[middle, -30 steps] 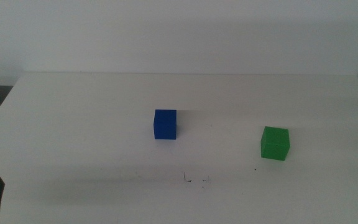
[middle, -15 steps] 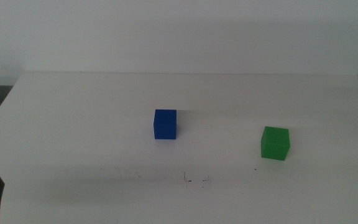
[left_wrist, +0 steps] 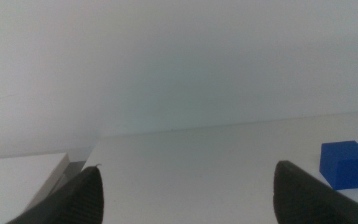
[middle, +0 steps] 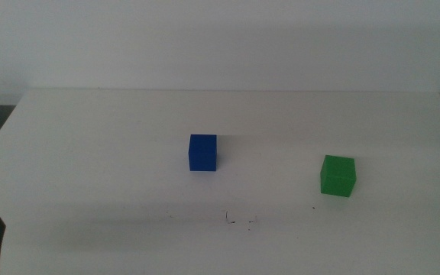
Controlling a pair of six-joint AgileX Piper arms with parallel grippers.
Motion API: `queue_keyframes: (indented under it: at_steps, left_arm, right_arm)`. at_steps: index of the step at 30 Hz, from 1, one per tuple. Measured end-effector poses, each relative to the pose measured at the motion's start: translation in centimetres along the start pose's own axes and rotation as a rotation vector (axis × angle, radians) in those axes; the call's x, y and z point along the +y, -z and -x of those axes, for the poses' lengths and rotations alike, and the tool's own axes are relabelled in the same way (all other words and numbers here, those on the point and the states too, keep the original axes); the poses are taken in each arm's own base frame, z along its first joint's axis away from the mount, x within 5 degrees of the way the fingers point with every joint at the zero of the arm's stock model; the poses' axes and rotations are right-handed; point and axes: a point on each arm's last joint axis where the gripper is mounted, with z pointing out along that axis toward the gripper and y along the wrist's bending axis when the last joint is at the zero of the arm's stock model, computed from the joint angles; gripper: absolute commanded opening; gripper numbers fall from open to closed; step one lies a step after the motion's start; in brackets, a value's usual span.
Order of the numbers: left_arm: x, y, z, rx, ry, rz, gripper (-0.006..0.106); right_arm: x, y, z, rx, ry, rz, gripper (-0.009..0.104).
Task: Stack red cubes first, then green, then blue cubes in a specific spot.
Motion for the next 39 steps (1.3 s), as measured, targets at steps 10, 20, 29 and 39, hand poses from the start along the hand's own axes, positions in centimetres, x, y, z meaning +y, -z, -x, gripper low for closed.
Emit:
queue_keyframes:
  at_steps: [10, 20, 29, 39]
  left_arm:
    - [0.0, 0.0, 0.0, 0.0, 0.0, 0.0, 0.094]
    - [0.0, 0.0, 0.0, 0.0, -0.031, 0.003, 0.094]
    - [0.0, 0.0, 0.0, 0.0, -0.035, 0.003, 0.094]
    - [0.1, 0.0, 0.0, 0.001, -0.07, 0.006, 0.094]
  right_arm:
    - [-0.4, -4.8, 1.1, 0.124, 0.025, 0.041, 0.082]
    - [-2.5, -5.2, 1.3, 0.061, -0.059, 0.025, 0.08]
    - [-2.4, -7.3, 0.8, 0.067, -0.058, 0.027, 0.076]
    - [-2.2, -9.5, 0.2, 0.065, -0.058, 0.026, 0.069]
